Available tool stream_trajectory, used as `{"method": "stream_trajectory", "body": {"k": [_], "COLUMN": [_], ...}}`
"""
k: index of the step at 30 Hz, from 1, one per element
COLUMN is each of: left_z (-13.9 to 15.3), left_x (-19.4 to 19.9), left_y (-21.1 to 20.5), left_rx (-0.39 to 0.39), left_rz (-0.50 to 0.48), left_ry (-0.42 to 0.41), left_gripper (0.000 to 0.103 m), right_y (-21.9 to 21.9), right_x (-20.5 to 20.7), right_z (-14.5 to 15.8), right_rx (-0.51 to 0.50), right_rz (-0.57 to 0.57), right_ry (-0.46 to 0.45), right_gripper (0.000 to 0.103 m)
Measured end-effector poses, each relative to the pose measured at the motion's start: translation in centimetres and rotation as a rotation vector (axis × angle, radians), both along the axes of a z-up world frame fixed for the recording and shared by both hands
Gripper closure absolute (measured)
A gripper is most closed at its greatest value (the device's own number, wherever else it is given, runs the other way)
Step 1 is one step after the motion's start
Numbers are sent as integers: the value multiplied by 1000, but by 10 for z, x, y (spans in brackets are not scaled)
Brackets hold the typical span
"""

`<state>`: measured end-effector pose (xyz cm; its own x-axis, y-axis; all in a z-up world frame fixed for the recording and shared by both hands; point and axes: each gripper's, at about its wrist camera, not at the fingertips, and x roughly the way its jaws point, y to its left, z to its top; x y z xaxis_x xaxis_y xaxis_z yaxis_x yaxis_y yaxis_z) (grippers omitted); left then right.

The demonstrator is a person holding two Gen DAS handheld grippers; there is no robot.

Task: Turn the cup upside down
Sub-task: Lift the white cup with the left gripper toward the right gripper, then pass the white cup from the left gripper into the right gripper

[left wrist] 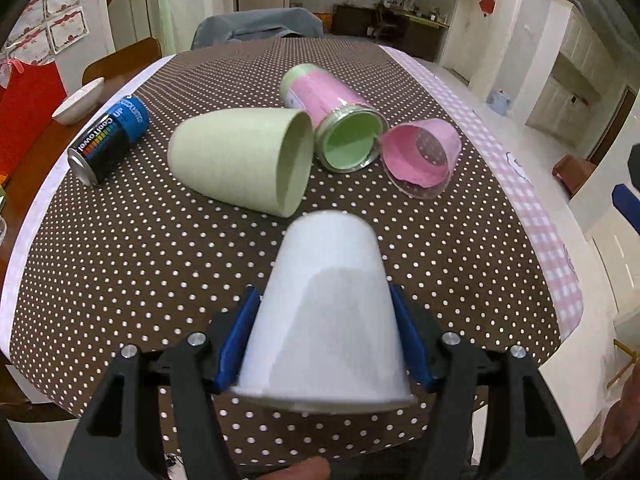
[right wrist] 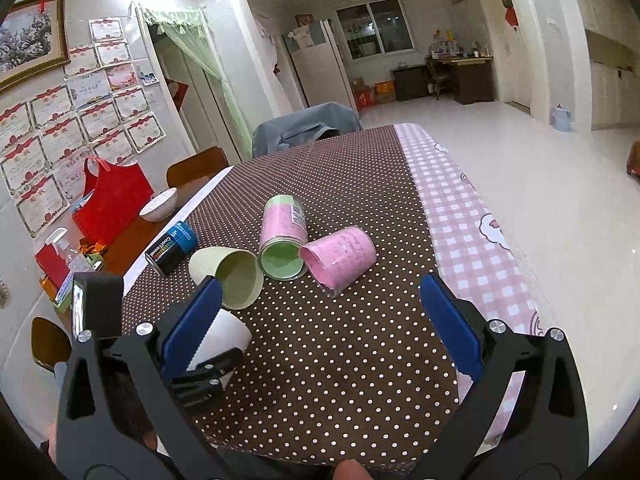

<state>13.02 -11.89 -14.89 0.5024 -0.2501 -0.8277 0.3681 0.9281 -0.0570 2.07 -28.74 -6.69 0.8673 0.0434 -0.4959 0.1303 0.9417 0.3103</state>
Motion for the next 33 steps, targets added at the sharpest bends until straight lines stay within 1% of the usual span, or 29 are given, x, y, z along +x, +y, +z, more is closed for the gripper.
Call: {"method": "stream_trajectory", "body": {"k": [1, 2, 3, 5, 13, 21, 27, 29, 31, 33], "left_z": [0, 0, 0, 6, 22, 43, 61, 66, 69, 71], "left_x": [-1, -1, -3, -7, -16, -30, -35, -37, -37, -36], "left_y": [-1, -1, -2, 0, 13, 32, 54, 62, 68, 77], "left_rx": [6, 12, 16, 14, -5, -2, -15, -6, 9, -6], "left_rz": [-7, -11, -14, -17, 5, 41, 64, 71, 90, 108], "left_ry": [-6, -11, -20, -51, -92, -157, -199, -217, -237, -240], "left_gripper": [37, 26, 20, 17, 16, 16, 16, 16, 16, 16], "right_y": [0, 0, 0, 1, 8, 19, 31, 36, 39, 42], "right_x": [0, 1, 1, 2, 6, 13, 23, 30, 35, 40], "right_z": [0, -1, -1, -2, -2, -1, -5, -7, -9, -10], "right_rx": [0, 1, 2, 5, 5, 4, 13, 7, 0, 5], "right_rz": [1, 2, 2, 5, 22, 54, 97, 124, 126, 135], "right_ry": [1, 4, 6, 10, 22, 46, 97, 124, 146, 169], "right_gripper": [6, 6, 6, 6, 6, 6, 6, 6, 6, 6]}}
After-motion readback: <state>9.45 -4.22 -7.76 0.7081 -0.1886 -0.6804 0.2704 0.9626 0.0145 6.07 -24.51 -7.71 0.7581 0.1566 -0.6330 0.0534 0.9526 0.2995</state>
